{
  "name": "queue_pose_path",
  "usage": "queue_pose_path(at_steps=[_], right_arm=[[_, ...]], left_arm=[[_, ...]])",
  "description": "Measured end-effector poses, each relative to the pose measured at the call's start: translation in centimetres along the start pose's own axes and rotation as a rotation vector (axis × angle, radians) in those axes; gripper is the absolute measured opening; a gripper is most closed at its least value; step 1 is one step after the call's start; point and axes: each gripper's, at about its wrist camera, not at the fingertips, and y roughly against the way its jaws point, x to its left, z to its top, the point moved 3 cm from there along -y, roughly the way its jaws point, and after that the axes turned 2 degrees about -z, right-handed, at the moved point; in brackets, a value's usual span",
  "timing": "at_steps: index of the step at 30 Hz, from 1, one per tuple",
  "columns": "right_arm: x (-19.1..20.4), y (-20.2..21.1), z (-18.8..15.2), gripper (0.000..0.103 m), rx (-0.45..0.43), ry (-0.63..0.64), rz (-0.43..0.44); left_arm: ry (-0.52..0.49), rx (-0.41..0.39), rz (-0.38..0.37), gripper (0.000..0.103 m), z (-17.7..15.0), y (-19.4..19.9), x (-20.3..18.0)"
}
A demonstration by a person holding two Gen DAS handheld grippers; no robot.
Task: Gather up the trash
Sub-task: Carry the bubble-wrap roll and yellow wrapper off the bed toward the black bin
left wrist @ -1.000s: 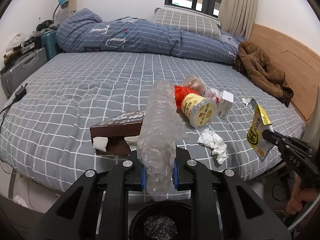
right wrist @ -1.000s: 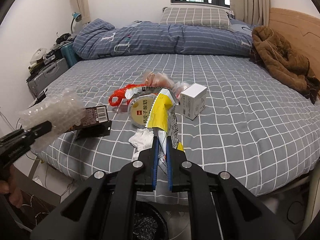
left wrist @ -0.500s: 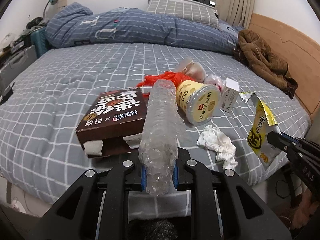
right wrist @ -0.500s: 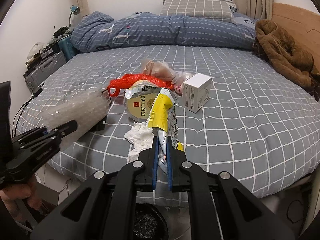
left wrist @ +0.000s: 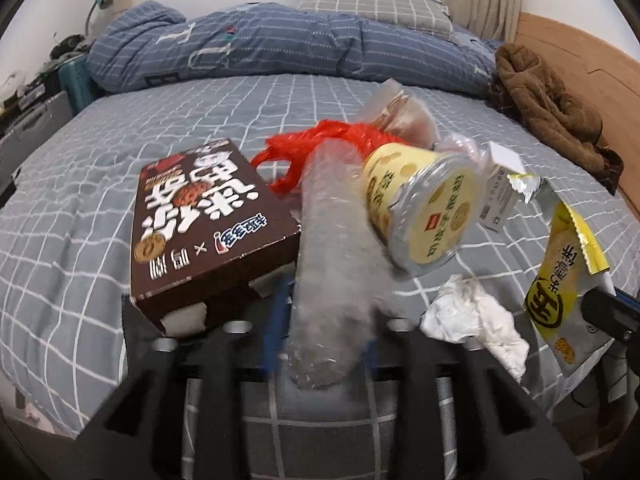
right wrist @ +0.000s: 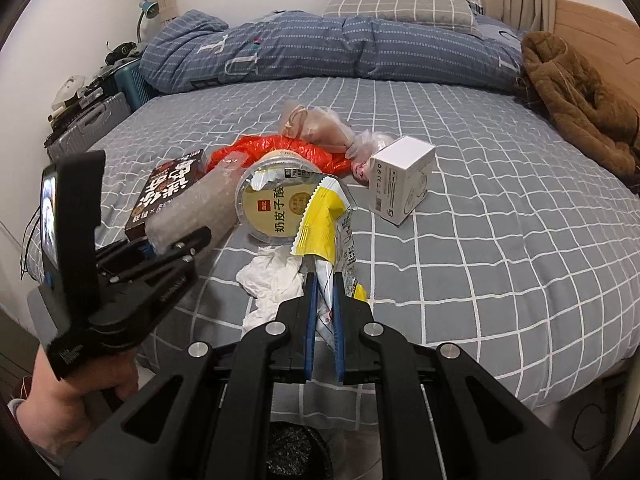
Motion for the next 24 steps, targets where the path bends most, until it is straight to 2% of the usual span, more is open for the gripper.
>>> queue_pose_path(at_steps=[6,8,12,16,18,22,24], right_arm=[[-0.5,-0.1,-0.2,0.007,0.004,-0.005,0.004],[-0.7,0.0,-0.1,0.007,-0.001,-0.01,0.006],[-1.0,0.2,0.2,0.007,-0.007,-0.018,0.012],[-1.4,0.3,0.3,0.007,-0.011,-0.023,0.011],[-1.7,0.3,0.2,0.007,-0.01,-0.026,0.01],[-2.1,0.2,0.3,0.007,-0.01,-0.031,0.011],[-2.2,0.2,0.3,0.007,-0.01,-0.032,0.013]], left_arm=[[0.013,-0.053,0.02,0.084,0.2,2.8,0.5],[-0.001,-0.075,0.027,0.089,0.3,4.1,0.4],[-0.02,-0.113,0.019,0.089,0.9,5.5,0.0],[-0.048,-0.102,0.018,0.088,1.9,4.4,-0.9],[-0.046,-0.08,0.012,0.08,2.0,3.5,-1.3],[-0.058,-0.05,0.008,0.075,2.0,2.0,-1.8],[-0.064,-0.04,0.009,0.068,2.0,1.5,-1.9]])
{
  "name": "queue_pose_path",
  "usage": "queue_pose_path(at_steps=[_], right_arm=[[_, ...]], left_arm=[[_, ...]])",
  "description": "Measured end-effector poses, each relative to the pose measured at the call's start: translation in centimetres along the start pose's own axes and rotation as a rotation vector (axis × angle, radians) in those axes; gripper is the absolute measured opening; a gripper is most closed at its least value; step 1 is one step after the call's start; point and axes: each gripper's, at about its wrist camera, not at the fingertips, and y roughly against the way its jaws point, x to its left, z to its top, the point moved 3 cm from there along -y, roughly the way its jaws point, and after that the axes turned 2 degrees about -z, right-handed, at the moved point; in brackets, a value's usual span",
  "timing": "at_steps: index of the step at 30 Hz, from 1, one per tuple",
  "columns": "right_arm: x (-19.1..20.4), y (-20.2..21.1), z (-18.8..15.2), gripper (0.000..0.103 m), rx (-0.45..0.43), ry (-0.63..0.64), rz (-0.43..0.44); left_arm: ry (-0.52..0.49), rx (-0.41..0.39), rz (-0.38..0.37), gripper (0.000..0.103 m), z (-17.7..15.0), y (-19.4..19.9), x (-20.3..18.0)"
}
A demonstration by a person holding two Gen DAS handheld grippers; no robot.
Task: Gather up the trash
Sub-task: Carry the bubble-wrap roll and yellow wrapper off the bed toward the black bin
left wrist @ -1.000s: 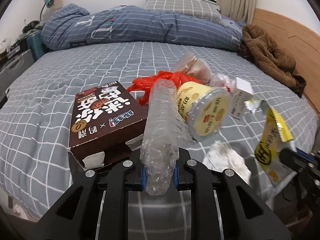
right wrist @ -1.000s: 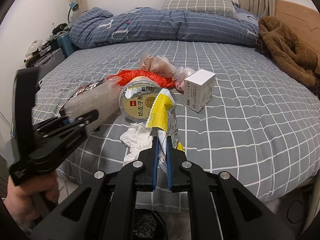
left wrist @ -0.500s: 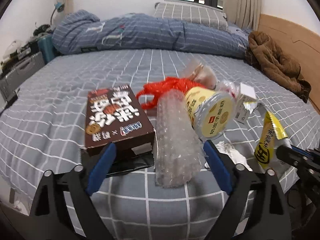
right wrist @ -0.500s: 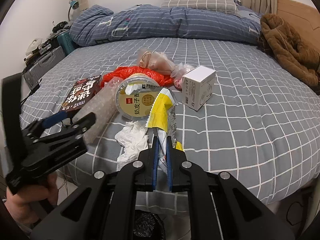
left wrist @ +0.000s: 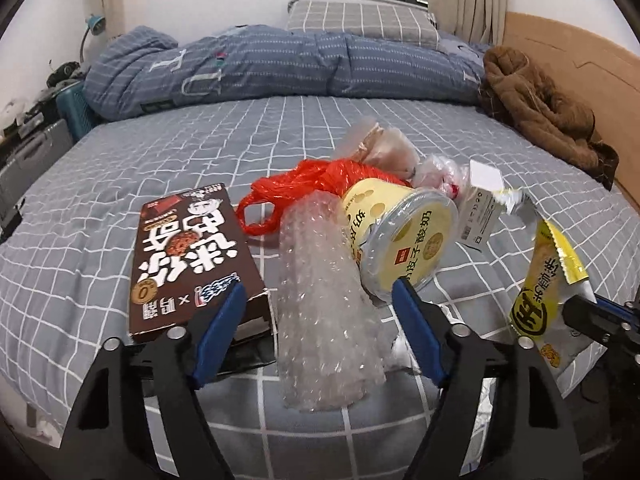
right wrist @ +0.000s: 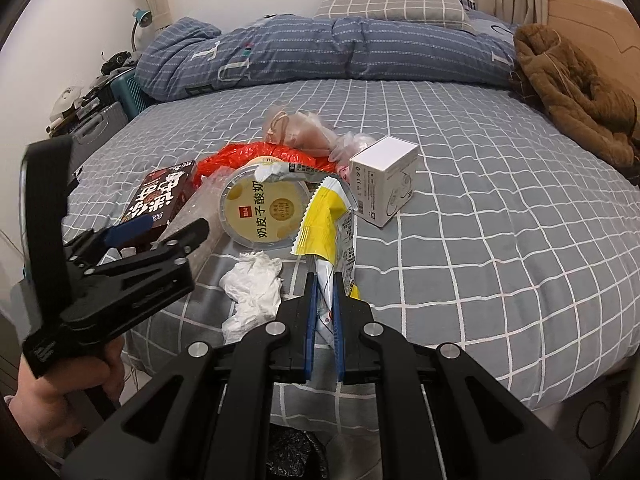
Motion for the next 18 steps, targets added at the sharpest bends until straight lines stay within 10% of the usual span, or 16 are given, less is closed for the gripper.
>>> queue_pose_path(at_steps=[9,18], right_arm=[[-0.1,-0.1,0.0,0.007,0.004,0.0,0.003],[0.0,0.0,0.1,0.007,0.003,0.001,0.005]], left_arm=[[-0.052,0.044,0.034,0.035,-0.6,-1.7,-0.5],[-0.039,0.059,-0.006,0.033,-0.1,-0.8,-1.0]])
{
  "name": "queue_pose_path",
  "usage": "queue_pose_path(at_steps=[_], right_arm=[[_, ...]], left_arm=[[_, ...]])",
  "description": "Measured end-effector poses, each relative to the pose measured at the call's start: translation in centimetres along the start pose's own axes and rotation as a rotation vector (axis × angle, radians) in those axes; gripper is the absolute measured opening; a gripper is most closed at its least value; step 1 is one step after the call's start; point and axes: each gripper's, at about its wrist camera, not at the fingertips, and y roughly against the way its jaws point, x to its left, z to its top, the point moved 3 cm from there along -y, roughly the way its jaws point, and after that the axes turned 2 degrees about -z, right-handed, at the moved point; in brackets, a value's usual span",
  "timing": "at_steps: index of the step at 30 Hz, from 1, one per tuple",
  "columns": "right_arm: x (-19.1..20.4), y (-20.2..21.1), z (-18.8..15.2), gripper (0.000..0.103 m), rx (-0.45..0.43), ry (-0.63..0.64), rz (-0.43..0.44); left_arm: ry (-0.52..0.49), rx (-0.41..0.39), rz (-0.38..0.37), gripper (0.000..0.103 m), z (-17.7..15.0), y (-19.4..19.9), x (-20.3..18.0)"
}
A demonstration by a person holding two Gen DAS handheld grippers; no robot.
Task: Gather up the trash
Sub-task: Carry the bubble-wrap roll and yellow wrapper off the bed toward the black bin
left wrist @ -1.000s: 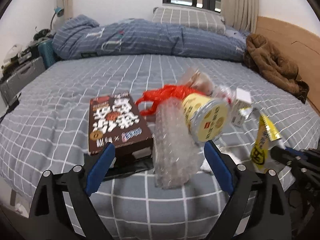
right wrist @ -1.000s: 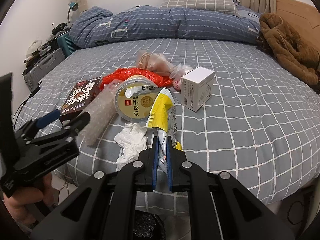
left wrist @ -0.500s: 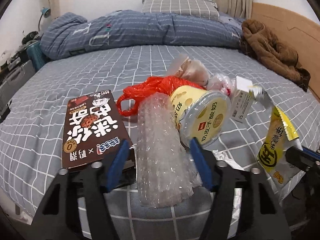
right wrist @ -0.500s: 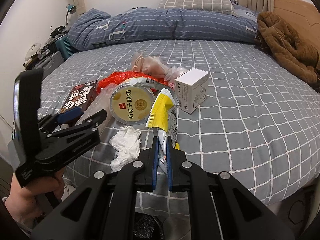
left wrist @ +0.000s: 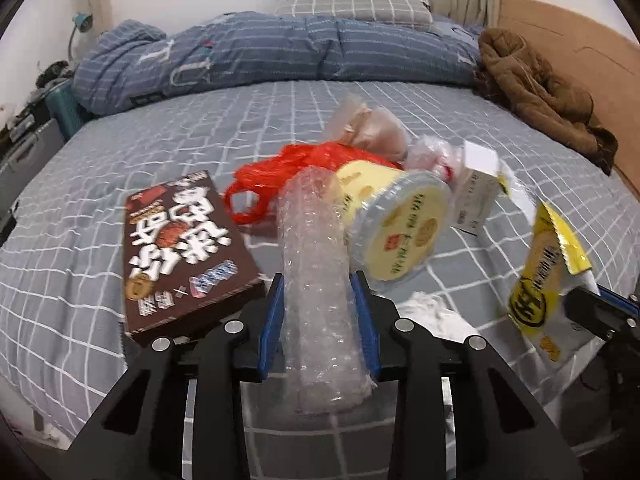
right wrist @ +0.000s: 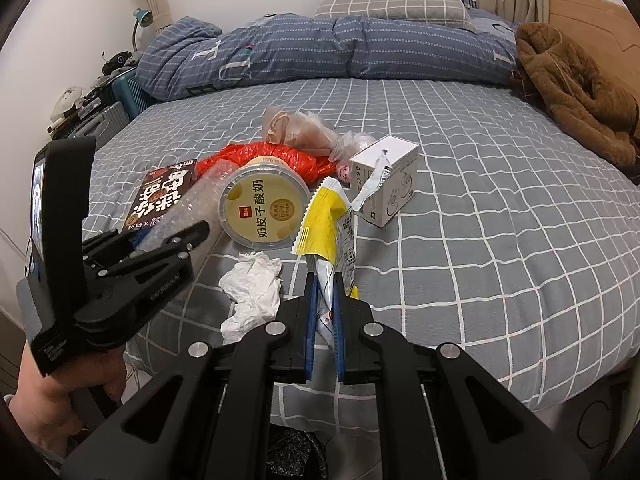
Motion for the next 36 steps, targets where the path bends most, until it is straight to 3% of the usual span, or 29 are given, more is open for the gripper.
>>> queue_pose_path(at_steps=[6,15,24,36], right_arm=[[0.2,-0.1,-0.1,0.007,0.005,0.007,0.0],[0.3,-0.1,-0.2,0.007,0.002,0.008,0.001],[0.6,0.5,0.3,0.007,-0.01,0.015,0.008],[1.2,2.1,0.3,0.007,-0.029,0.025,0.018]], left_arm=[[-0.004,0.035,0.021,0.033,-0.5,-1.3,-0.2],[0.014,0.042,0.01,0.022,-0.4,-0.9,0.1],[0.066,-0.021,-0.102,0.022,1.5,3.8,1.2],[0.071,-0.054,-0.118,0.022,1.7,7.6,1.9]])
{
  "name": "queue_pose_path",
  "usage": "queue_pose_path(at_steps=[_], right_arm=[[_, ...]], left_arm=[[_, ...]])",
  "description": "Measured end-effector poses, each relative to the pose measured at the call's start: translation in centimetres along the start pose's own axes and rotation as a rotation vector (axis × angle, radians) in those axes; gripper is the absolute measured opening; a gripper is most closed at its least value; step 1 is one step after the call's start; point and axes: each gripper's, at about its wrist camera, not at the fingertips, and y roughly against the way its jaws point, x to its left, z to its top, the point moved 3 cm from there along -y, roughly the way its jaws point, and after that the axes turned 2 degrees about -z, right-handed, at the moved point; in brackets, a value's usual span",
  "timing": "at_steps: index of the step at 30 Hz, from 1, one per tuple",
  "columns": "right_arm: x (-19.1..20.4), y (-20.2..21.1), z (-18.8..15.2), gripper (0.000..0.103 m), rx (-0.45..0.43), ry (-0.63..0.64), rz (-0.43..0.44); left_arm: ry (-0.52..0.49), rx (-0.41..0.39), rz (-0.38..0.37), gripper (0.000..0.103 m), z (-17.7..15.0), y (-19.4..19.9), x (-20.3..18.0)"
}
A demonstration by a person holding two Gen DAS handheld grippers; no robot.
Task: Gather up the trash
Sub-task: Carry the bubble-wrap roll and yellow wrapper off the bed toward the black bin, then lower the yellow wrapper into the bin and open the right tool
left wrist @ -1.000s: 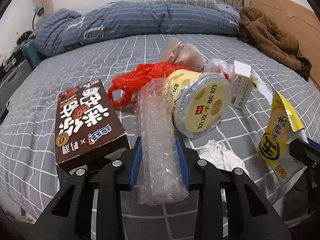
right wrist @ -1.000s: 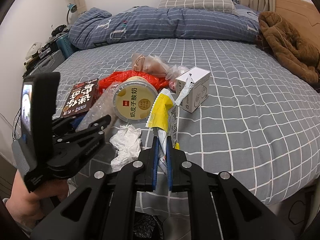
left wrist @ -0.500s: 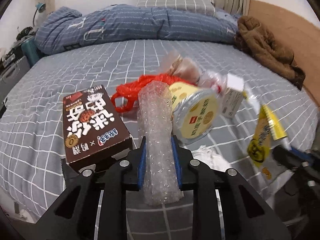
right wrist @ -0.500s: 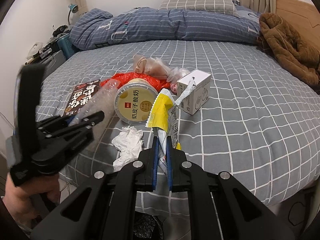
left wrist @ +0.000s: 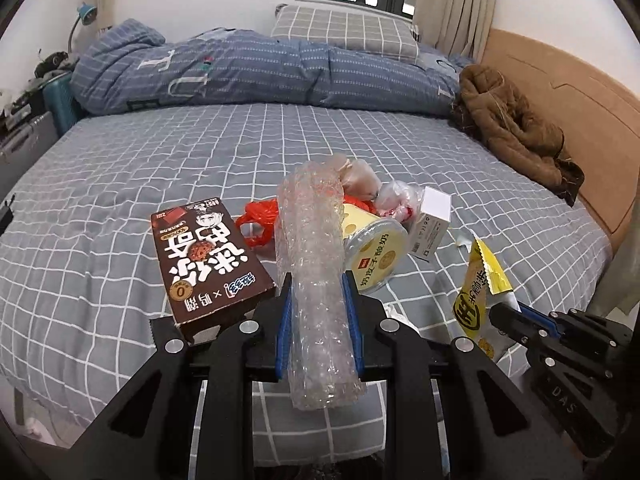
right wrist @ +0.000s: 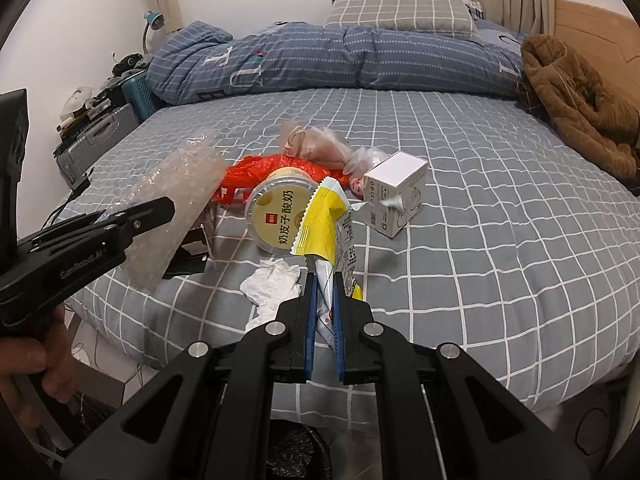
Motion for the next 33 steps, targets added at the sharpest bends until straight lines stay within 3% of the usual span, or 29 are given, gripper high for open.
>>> queue_pose_path(at_steps=[21,33], right_arm=[[2.0,3.5,-1.3,0.007,-0.053,0.022,0.0],[3.2,4.6,-3.7,0.007,-0.032,0.029,0.005]], left_arm=[[0.024,0.008,0.028,0.022,-3.3,4.5,1.9],[0.041,0.011,0.041,0.022,-6.2,7.0,3.6]])
